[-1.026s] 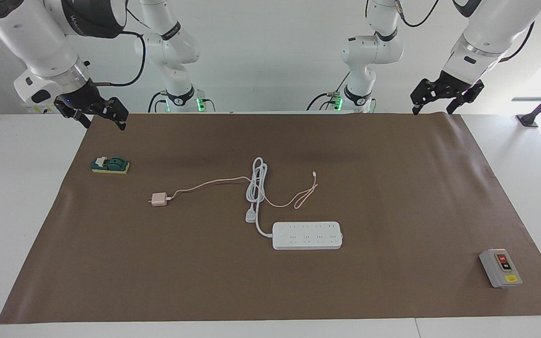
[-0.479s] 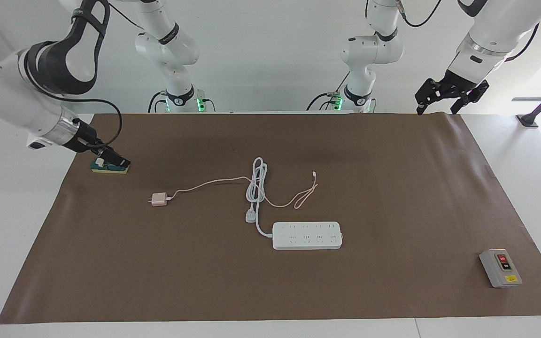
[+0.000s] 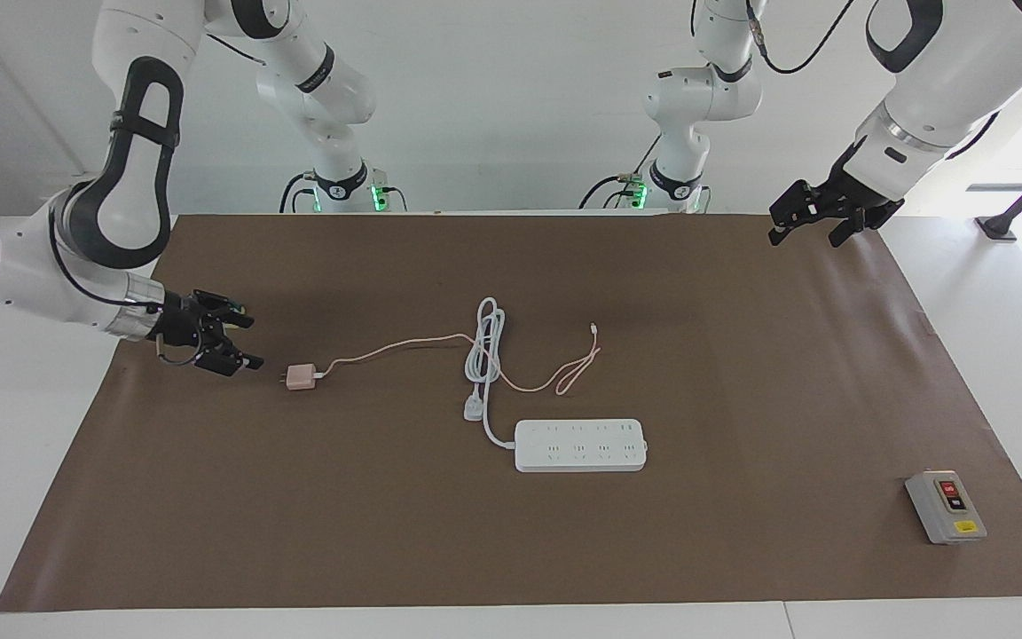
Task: Plug charger into power strip
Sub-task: 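Move the left gripper to the strip while the right gripper reaches the charger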
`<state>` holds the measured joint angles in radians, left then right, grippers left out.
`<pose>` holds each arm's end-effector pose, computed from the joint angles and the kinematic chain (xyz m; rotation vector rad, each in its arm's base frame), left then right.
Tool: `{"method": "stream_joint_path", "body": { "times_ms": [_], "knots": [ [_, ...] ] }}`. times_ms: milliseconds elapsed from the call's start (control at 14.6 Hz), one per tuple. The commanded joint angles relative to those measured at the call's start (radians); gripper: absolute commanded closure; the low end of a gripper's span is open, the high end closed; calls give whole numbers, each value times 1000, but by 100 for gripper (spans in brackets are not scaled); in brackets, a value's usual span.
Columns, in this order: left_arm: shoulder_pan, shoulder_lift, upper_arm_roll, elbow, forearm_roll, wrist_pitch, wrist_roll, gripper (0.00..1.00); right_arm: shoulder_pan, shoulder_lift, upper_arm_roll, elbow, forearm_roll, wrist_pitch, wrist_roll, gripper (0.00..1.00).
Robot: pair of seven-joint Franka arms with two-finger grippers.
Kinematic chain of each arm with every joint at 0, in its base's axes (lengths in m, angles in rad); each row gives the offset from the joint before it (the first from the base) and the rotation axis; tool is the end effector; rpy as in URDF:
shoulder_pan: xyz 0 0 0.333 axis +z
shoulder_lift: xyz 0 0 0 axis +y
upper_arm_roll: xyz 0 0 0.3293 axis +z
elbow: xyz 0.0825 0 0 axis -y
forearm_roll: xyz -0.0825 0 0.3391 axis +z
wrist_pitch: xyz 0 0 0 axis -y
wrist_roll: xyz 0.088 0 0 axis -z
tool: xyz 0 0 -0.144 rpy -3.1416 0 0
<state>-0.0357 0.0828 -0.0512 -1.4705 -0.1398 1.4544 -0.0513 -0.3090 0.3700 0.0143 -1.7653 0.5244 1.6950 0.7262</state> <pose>0.5166 -0.0653 0.5924 2.9998 -0.0675 -0.1629 0.5495 -0.0984 0.3460 -2.1829 1.5030 0.7254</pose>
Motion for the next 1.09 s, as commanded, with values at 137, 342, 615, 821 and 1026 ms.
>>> {"method": "stream_joint_path", "body": {
  "times_ms": [137,342,615,821,1026],
  "knots": [
    [-47,135,-27,62,-194,72,-1,0,-2,124,12,30,75,-14,104,0],
    [-58,216,-30,65,-369,128,18,0,-12,164,12,32,101,-26,104,0],
    [-55,290,-26,55,-718,207,117,0,-12,181,12,33,129,6,90,0],
    [-58,328,-24,13,-959,227,188,0,-10,182,12,-12,160,58,33,0],
    [-58,362,-22,-60,-1150,234,342,0,-9,178,12,-55,189,95,-13,0]
  ]
}}
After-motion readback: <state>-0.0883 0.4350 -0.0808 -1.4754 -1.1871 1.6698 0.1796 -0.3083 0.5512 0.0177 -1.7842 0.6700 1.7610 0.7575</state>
